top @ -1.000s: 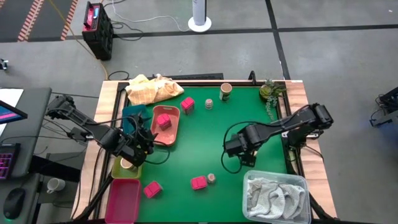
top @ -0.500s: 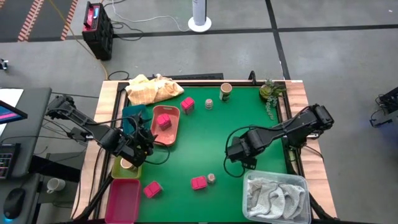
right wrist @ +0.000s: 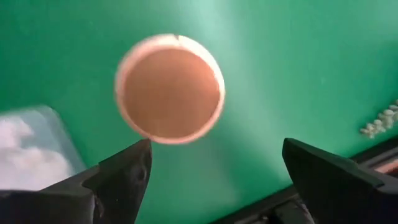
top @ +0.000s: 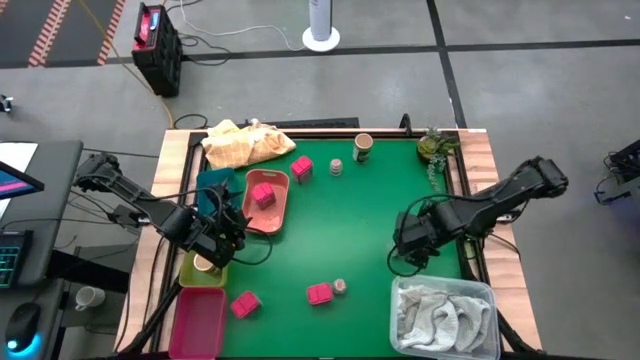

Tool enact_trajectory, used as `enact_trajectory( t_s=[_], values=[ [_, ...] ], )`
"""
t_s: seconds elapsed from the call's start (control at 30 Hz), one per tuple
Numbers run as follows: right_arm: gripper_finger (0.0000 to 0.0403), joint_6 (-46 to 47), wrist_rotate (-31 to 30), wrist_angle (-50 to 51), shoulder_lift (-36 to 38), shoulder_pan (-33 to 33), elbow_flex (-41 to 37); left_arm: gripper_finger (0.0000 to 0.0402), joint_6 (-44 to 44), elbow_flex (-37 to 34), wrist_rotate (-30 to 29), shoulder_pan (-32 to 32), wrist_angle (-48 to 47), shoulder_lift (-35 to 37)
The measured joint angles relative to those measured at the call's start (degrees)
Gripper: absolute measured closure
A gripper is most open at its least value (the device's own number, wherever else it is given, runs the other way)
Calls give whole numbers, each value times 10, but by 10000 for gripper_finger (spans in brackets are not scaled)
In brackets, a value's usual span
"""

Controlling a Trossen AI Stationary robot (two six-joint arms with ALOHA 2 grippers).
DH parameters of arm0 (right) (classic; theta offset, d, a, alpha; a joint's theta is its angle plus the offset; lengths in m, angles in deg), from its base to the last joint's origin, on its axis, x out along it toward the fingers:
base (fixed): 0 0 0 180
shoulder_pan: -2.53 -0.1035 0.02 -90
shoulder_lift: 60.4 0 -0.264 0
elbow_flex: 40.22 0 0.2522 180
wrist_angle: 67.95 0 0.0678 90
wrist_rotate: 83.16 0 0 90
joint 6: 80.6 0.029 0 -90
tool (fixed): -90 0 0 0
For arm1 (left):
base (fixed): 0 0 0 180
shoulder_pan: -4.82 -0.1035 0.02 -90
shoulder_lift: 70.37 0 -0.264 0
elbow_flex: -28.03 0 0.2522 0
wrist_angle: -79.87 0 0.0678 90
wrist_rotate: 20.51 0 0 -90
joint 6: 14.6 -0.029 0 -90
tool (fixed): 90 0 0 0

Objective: Sort spices by type
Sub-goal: Put the bottom gold seasoning bottle into the yellow bin

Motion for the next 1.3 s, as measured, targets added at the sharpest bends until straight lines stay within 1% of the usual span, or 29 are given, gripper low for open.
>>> enact_trajectory(
  t_s=[0.1, 0.2, 0.43, 0.67, 0.73, 0.83, 1.0, 1.17, 1.3],
  values=[
    [10, -23, 0, -4, -13, -8, -23, 52, 3, 0, 0, 0, 0, 0],
    [10, -45, 0, -17, -35, -3, -29, 52, 3, 0, 0, 0, 0, 0],
    [10, -126, 1, -108, -74, 32, -29, 52, 5, 0, 12, 0, 0, 0],
    [10, -192, 3, -140, -92, 78, -29, 52, 9, 0, 32, 0, 0, 0],
    [13, -205, 16, -144, -92, 89, -29, 52, 10, 0, 39, 0, -1, 0],
    [33, -220, 32, -147, -92, 102, -29, 52, 15, 0, 40, 0, -6, 0],
    [100, -255, 50, -171, -91, 113, -29, 52, 12, 0, 40, 0, -9, 0],
    [103, -279, 48, -179, -92, 131, 9, 52, -10, 0, 37, 0, 3, 0],
    [103, -299, 14, -222, -92, 149, 55, 52, -36, -1, 38, 0, 61, 0]
  ],
)
